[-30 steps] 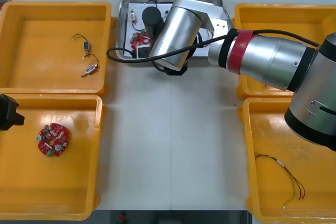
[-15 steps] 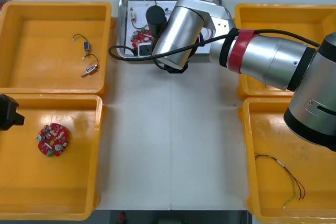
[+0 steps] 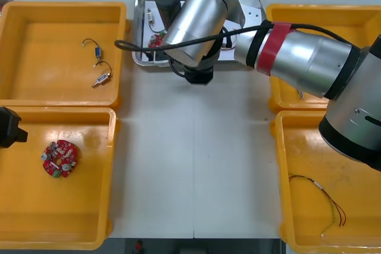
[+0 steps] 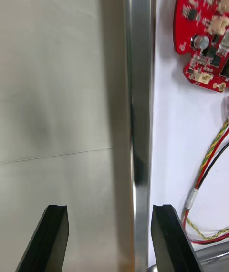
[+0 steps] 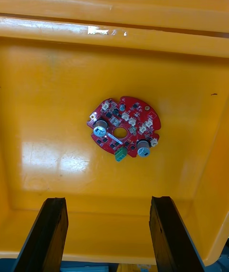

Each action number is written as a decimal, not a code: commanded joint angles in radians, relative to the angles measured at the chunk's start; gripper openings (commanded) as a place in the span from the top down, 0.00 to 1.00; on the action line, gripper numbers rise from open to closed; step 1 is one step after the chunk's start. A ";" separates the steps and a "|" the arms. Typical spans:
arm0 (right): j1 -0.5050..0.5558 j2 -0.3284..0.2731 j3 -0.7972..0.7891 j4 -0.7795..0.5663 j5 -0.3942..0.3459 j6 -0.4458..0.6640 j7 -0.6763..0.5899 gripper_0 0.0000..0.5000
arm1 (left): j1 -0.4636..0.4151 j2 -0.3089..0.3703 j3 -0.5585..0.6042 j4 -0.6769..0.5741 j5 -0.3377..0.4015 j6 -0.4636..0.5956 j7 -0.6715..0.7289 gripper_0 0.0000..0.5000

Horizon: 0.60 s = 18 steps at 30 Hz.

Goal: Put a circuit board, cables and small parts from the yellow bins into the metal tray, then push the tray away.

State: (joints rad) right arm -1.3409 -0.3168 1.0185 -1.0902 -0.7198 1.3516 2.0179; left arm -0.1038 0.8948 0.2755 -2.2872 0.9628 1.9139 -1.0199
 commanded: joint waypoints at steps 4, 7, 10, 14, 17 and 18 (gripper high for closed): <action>0.077 0.015 -0.236 -0.241 0.025 0.239 -0.014 0.00 | 0.026 0.039 0.031 -0.028 0.008 0.006 -0.086 0.00; 0.131 0.016 -0.319 -0.346 0.065 0.353 -0.024 0.00 | 0.026 0.039 0.031 -0.028 0.008 0.006 -0.086 0.00; 0.186 0.016 -0.388 -0.451 0.112 0.460 -0.036 0.00 | 0.026 0.039 0.031 -0.028 0.008 0.006 -0.086 0.00; 0.281 0.015 -0.471 -0.608 0.177 0.568 -0.096 0.00 | 0.026 0.039 0.031 -0.028 0.008 0.006 -0.086 0.00; 0.348 0.005 -0.518 -0.714 0.184 0.568 -0.185 0.00 | 0.026 0.039 0.031 -0.028 0.008 0.006 -0.086 0.00; 0.361 0.004 -0.526 -0.732 0.184 0.568 -0.203 0.00 | 0.026 0.039 0.031 -0.028 0.008 0.006 -0.086 0.00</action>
State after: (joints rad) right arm -1.0356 -0.3157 0.5471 -1.7323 -0.5460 1.9136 1.8967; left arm -0.1037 0.8949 0.2758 -2.2874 0.9629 1.9139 -1.0199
